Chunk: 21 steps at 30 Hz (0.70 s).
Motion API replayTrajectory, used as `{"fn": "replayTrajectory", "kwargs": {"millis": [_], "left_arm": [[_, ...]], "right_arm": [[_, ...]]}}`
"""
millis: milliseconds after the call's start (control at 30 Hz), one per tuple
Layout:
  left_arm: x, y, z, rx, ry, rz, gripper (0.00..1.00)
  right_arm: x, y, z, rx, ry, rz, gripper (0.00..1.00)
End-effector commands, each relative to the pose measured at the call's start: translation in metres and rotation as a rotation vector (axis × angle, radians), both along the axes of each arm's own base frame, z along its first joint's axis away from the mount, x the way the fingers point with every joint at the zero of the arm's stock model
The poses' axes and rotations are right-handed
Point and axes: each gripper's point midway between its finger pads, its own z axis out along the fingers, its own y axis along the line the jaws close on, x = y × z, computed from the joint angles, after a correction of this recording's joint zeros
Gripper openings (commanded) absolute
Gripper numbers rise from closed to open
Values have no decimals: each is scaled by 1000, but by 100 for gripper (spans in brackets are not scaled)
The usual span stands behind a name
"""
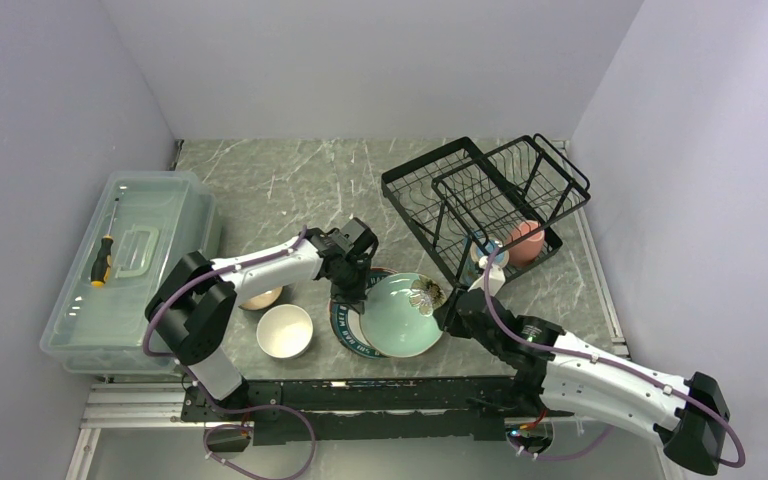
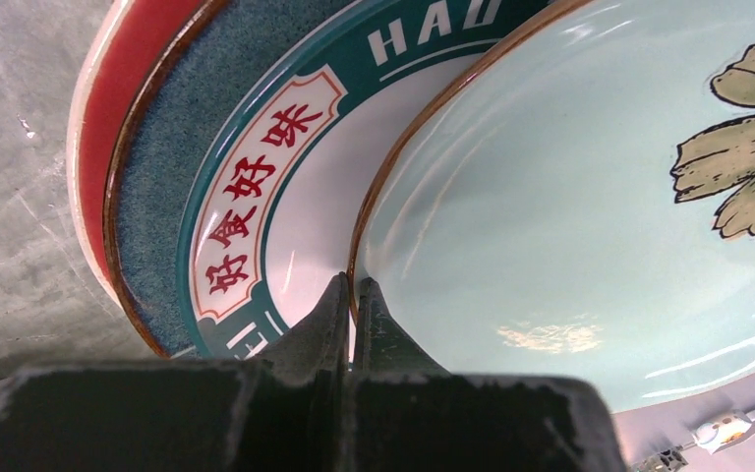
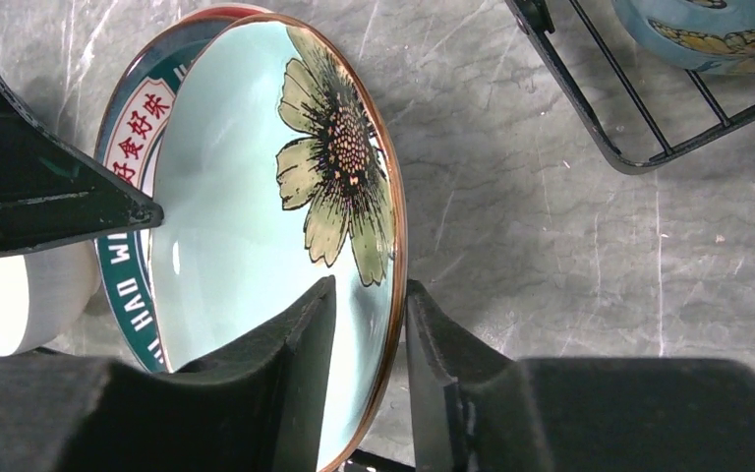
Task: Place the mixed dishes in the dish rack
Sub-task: Pick up the plate at the center of the board.
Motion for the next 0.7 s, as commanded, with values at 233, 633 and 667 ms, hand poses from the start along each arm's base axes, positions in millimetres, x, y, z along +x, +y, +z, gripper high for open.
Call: {"fn": "replayTrajectory", "kwargs": {"millis": [233, 633, 667], "left_arm": [[-10, 4, -20, 41, 34, -9, 0], [-10, 3, -19, 40, 33, -17, 0], [-10, 3, -19, 40, 34, -18, 0]], "right_arm": [[3, 5, -9, 67, -2, -34, 45], [3, 13, -8, 138, -11, -36, 33], [3, 13, -7, 142, -11, -35, 30]]}}
